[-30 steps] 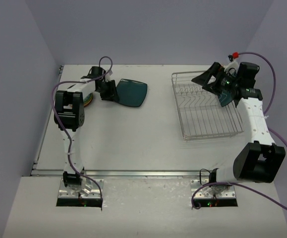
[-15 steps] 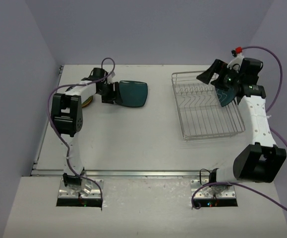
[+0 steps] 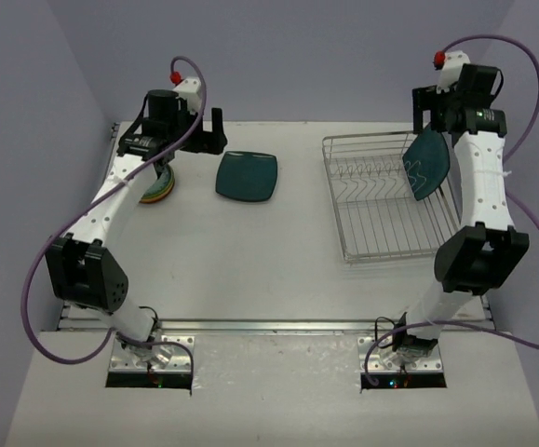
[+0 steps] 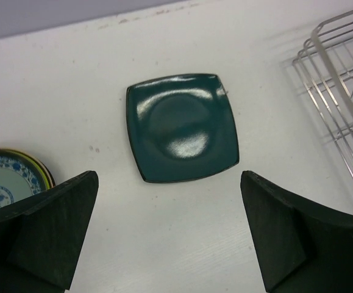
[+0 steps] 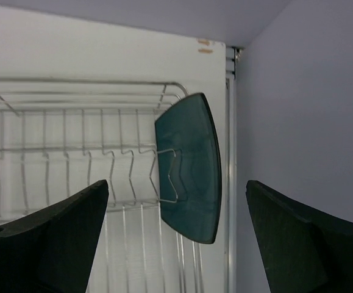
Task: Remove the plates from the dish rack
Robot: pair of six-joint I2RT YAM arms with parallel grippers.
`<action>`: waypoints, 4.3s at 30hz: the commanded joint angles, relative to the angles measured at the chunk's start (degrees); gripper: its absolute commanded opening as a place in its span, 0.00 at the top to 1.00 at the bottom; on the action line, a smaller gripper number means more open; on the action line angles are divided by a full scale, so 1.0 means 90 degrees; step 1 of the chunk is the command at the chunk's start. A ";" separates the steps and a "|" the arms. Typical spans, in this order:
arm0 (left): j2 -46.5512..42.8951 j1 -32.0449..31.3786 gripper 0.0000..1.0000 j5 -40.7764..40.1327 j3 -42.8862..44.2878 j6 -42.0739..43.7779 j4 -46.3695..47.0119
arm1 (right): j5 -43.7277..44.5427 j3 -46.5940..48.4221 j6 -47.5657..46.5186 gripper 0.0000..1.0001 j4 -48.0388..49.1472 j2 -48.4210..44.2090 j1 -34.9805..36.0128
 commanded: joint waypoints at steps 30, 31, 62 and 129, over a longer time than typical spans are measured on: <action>-0.0983 -0.0459 0.00 -0.0371 -0.1627 0.0197 0.0867 | 0.0234 0.0151 -0.1358 0.58 -0.0121 0.2124 -0.0588; -0.0981 -0.0459 0.00 -0.0362 -0.1625 0.0187 0.0868 | 0.0239 0.0128 -0.1326 0.62 -0.0129 0.2115 -0.0591; -0.0729 -0.0459 0.00 -0.0334 -0.1284 -0.0223 0.0788 | -0.0248 0.1144 0.0631 1.00 -0.0949 0.1050 -0.1106; 0.0578 -0.1637 1.00 0.4197 -0.3549 -0.7986 0.9064 | -0.5471 -0.4748 0.7868 0.96 0.4835 -0.2133 0.1433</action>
